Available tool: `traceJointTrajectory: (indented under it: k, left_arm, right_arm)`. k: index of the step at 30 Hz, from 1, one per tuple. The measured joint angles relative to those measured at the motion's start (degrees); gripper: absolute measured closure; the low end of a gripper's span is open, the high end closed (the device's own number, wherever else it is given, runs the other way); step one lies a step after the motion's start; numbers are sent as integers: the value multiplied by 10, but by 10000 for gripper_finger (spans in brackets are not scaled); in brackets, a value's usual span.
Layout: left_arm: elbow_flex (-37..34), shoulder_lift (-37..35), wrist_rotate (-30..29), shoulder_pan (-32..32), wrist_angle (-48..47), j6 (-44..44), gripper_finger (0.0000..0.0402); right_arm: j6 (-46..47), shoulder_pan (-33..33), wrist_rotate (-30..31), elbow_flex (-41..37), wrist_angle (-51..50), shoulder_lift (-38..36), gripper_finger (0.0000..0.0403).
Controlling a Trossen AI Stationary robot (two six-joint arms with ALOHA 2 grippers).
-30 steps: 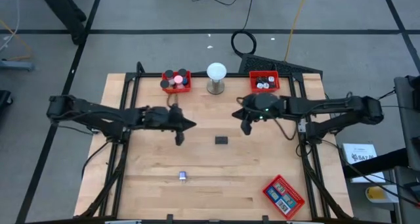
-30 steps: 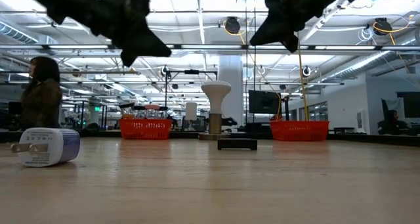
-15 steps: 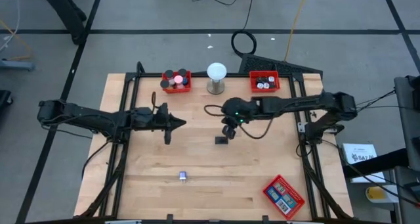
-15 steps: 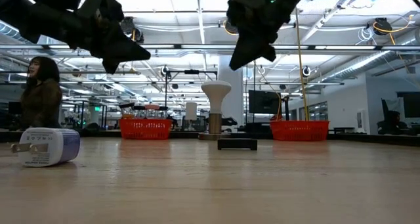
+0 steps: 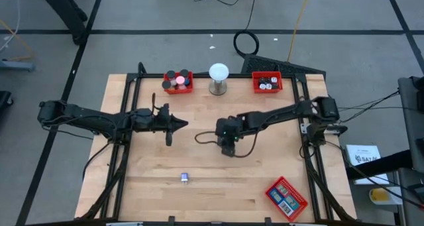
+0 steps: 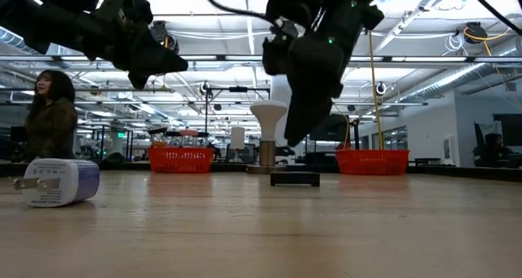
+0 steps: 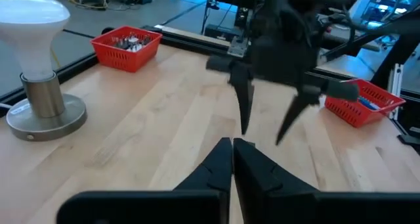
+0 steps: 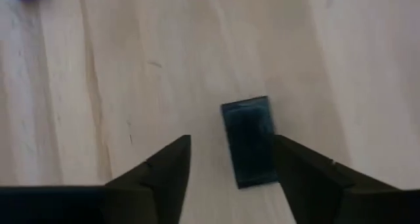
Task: Pick & Place Office items
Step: Put the black digital clock into the bottom right red bin
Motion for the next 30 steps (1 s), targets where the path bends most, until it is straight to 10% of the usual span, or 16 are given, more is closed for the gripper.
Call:
traceJointTrajectory:
  k: [10,30]
  left_arm:
    - [0,0,0,0,-3,15,398]
    - [0,0,2,0,-4,15,392]
  right_arm:
    - [-41,1,59,0,24,58,157]
    - [28,1,27,0,0,76,253]
